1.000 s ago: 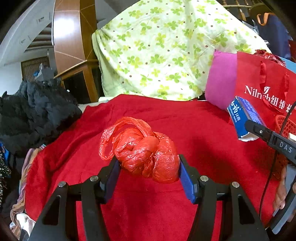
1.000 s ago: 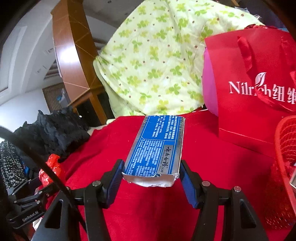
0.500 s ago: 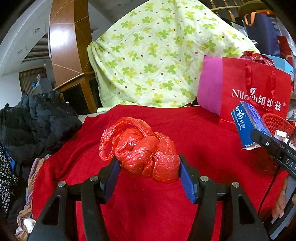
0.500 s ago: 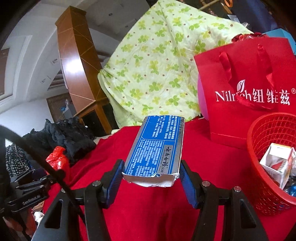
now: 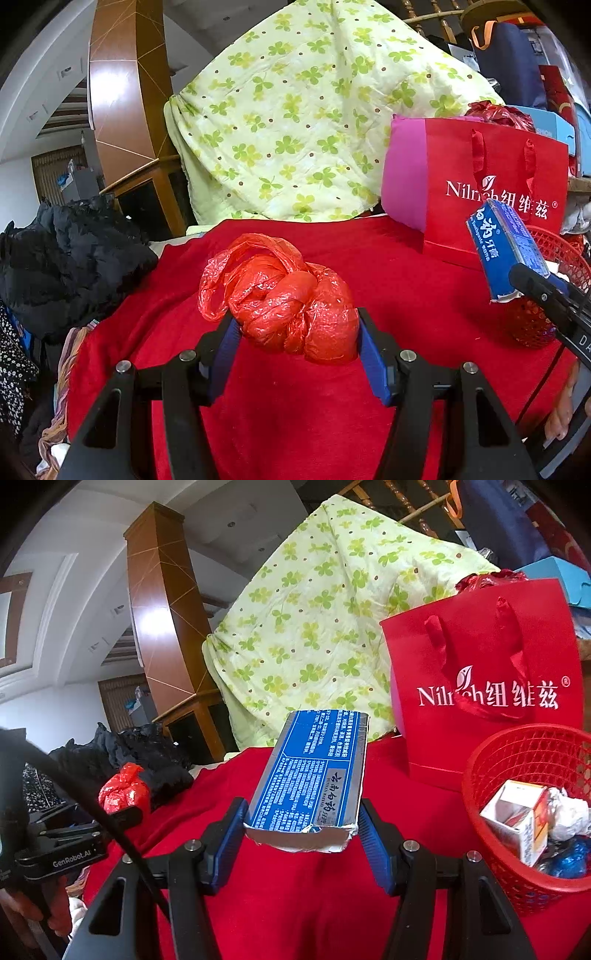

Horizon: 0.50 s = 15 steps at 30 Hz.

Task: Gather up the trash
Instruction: 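Lift and carry the blue box and red bag toward the basket with both tools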

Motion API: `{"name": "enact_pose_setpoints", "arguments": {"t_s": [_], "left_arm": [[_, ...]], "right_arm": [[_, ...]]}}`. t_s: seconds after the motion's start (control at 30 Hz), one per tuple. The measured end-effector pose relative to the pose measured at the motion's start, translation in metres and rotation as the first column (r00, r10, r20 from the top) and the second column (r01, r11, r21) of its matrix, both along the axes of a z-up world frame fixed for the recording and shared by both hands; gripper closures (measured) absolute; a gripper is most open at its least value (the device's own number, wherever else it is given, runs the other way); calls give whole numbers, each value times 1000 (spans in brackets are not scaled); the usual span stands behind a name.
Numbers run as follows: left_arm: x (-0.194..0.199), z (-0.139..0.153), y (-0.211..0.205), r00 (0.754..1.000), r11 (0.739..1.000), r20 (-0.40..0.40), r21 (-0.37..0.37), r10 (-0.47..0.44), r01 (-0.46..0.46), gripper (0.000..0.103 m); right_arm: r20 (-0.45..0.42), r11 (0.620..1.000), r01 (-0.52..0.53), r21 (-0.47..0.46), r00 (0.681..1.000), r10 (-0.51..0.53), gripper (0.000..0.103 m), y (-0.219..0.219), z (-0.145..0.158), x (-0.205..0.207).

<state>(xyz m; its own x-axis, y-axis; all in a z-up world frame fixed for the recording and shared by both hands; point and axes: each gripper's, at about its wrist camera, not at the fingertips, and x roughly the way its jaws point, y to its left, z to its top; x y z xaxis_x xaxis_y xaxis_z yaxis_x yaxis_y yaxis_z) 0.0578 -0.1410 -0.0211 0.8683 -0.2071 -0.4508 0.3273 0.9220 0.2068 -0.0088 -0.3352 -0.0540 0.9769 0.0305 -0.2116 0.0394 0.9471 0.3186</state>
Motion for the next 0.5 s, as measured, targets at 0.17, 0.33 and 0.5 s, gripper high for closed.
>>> {"name": "enact_pose_setpoints", "arguments": {"t_s": [0.17,0.33,0.5], "left_arm": [[-1,-1,-4,1000,1000,0,3,-3,3,40],[-2,-4,-9,1000,1000,-5,7,-4,4,40],[-5,-6,-15,1000,1000,-7,17,-7,7,40]], "right_arm": [[4,1000,5,-17,1000,-5,41,-1,-1,-8],[8,1000,3,-20,1000,-3,41,-5,-1,-10],[18,1000,-2,-24,1000,3,41,-6,1,-16]]}}
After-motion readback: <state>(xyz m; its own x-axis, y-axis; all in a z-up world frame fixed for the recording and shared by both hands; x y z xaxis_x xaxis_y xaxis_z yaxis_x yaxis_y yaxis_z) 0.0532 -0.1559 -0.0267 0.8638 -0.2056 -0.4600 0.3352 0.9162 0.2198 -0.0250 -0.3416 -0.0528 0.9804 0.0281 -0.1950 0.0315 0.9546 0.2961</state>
